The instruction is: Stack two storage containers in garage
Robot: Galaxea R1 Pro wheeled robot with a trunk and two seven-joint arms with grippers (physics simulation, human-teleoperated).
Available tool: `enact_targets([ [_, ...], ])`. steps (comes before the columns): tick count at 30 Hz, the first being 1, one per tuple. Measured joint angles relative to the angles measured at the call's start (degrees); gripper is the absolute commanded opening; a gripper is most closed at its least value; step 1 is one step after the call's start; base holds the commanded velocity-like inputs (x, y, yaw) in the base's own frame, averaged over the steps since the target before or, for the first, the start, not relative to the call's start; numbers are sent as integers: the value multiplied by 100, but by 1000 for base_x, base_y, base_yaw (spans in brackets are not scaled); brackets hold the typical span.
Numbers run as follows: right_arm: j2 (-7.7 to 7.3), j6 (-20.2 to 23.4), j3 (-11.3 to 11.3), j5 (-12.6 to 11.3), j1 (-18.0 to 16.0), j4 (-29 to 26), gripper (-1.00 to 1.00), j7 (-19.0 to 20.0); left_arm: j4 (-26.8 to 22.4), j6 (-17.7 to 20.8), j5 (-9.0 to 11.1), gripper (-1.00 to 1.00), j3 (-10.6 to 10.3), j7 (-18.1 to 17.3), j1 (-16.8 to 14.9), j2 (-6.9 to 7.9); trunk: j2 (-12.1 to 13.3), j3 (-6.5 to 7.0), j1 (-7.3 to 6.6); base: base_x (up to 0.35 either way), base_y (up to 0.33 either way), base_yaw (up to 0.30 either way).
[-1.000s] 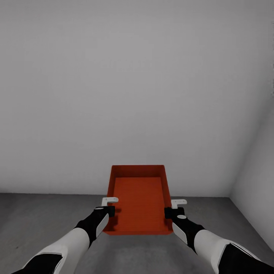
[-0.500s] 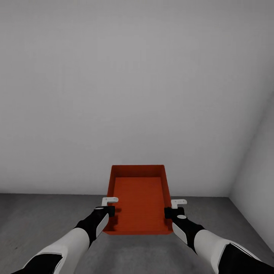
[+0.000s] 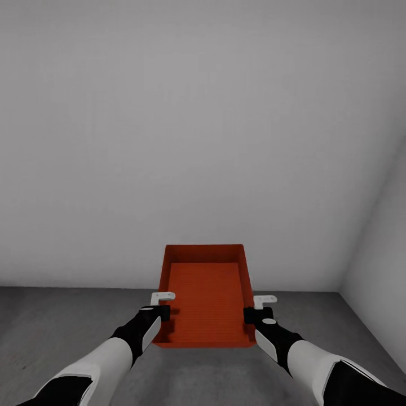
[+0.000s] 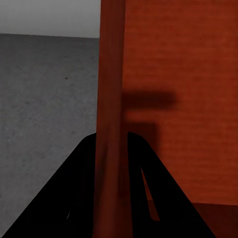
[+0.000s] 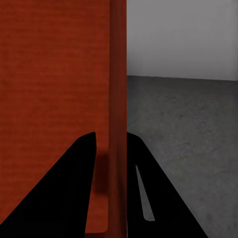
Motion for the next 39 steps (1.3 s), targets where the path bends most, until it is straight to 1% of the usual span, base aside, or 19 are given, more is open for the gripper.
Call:
enact_targets([
  [13, -32, 12, 34, -31, 0, -29, -100, 10, -5, 7, 30, -100, -23, 41, -1, -21, 0, 0, 0, 0, 0, 0],
  [16, 8, 4, 5, -10, 0, 14, -100, 3, 0, 18, 29, -100, -26, 11, 0, 4, -119, -54, 66, 0, 0, 0],
  [26, 24, 3, -6, -6, -1, 34, -100, 1, -1, 29, 6, -100, -9, -9, 0, 13, -521, -237, 286, 0, 0, 0],
  [39, 21, 10, -10, -2, 0, 27, -100, 0, 1, 29, 6, -100, -8, -9, 0, 11, -1044, -577, 572, 0, 0, 0],
])
